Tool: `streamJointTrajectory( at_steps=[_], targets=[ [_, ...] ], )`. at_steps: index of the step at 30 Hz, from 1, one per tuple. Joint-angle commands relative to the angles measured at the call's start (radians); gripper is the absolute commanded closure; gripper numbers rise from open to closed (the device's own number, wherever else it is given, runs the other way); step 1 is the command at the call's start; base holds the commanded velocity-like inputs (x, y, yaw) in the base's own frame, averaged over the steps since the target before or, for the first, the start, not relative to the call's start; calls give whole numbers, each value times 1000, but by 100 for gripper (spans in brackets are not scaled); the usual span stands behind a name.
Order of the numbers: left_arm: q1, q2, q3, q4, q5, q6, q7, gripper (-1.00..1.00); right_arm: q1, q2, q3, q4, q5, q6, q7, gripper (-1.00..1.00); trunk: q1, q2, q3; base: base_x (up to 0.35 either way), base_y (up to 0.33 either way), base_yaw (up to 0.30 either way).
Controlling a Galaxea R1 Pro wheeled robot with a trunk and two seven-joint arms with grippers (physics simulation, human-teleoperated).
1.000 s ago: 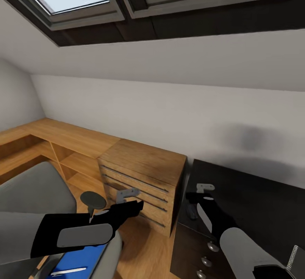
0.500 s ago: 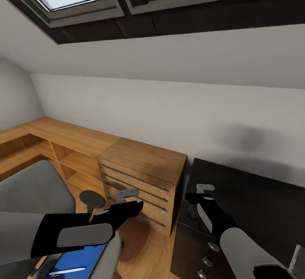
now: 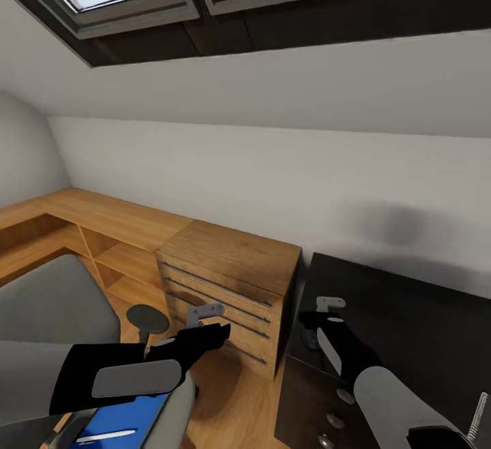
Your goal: In the bedroom, organize the workspace by keeping the computer under the desk, ensuring the monitor is on the desk, placing the keyboard on the desk next to the monitor, placing the mouse on the desk next to the keyboard, moving the folder from the swivel chair onto the desk next to the mouse, stacking the notebook on top of the folder with the pen on top of the notebook, and positioning the swivel chair next to the desk.
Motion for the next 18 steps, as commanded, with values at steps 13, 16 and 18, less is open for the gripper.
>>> streamJointTrajectory(
  at_steps=[13, 16, 18],
  targets=[
    [-2, -1, -2, -1, 6, -6, 1, -100, -1, 0, 3, 6, -10, 85, -7, -100, 50, -92, -42, 0, 0, 0],
    [-1, -1, -2, -1, 6, -6, 1, -100, -2, 0, 2, 6, -11, 106, -5, -100, 62, -113, -52, 0, 0, 0],
    [-1, -1, -2, -1, 6, -6, 1, -100, -2, 0, 2, 6, -11, 113, -4, -100, 69, -127, -58, 0, 0, 0]
  ],
)
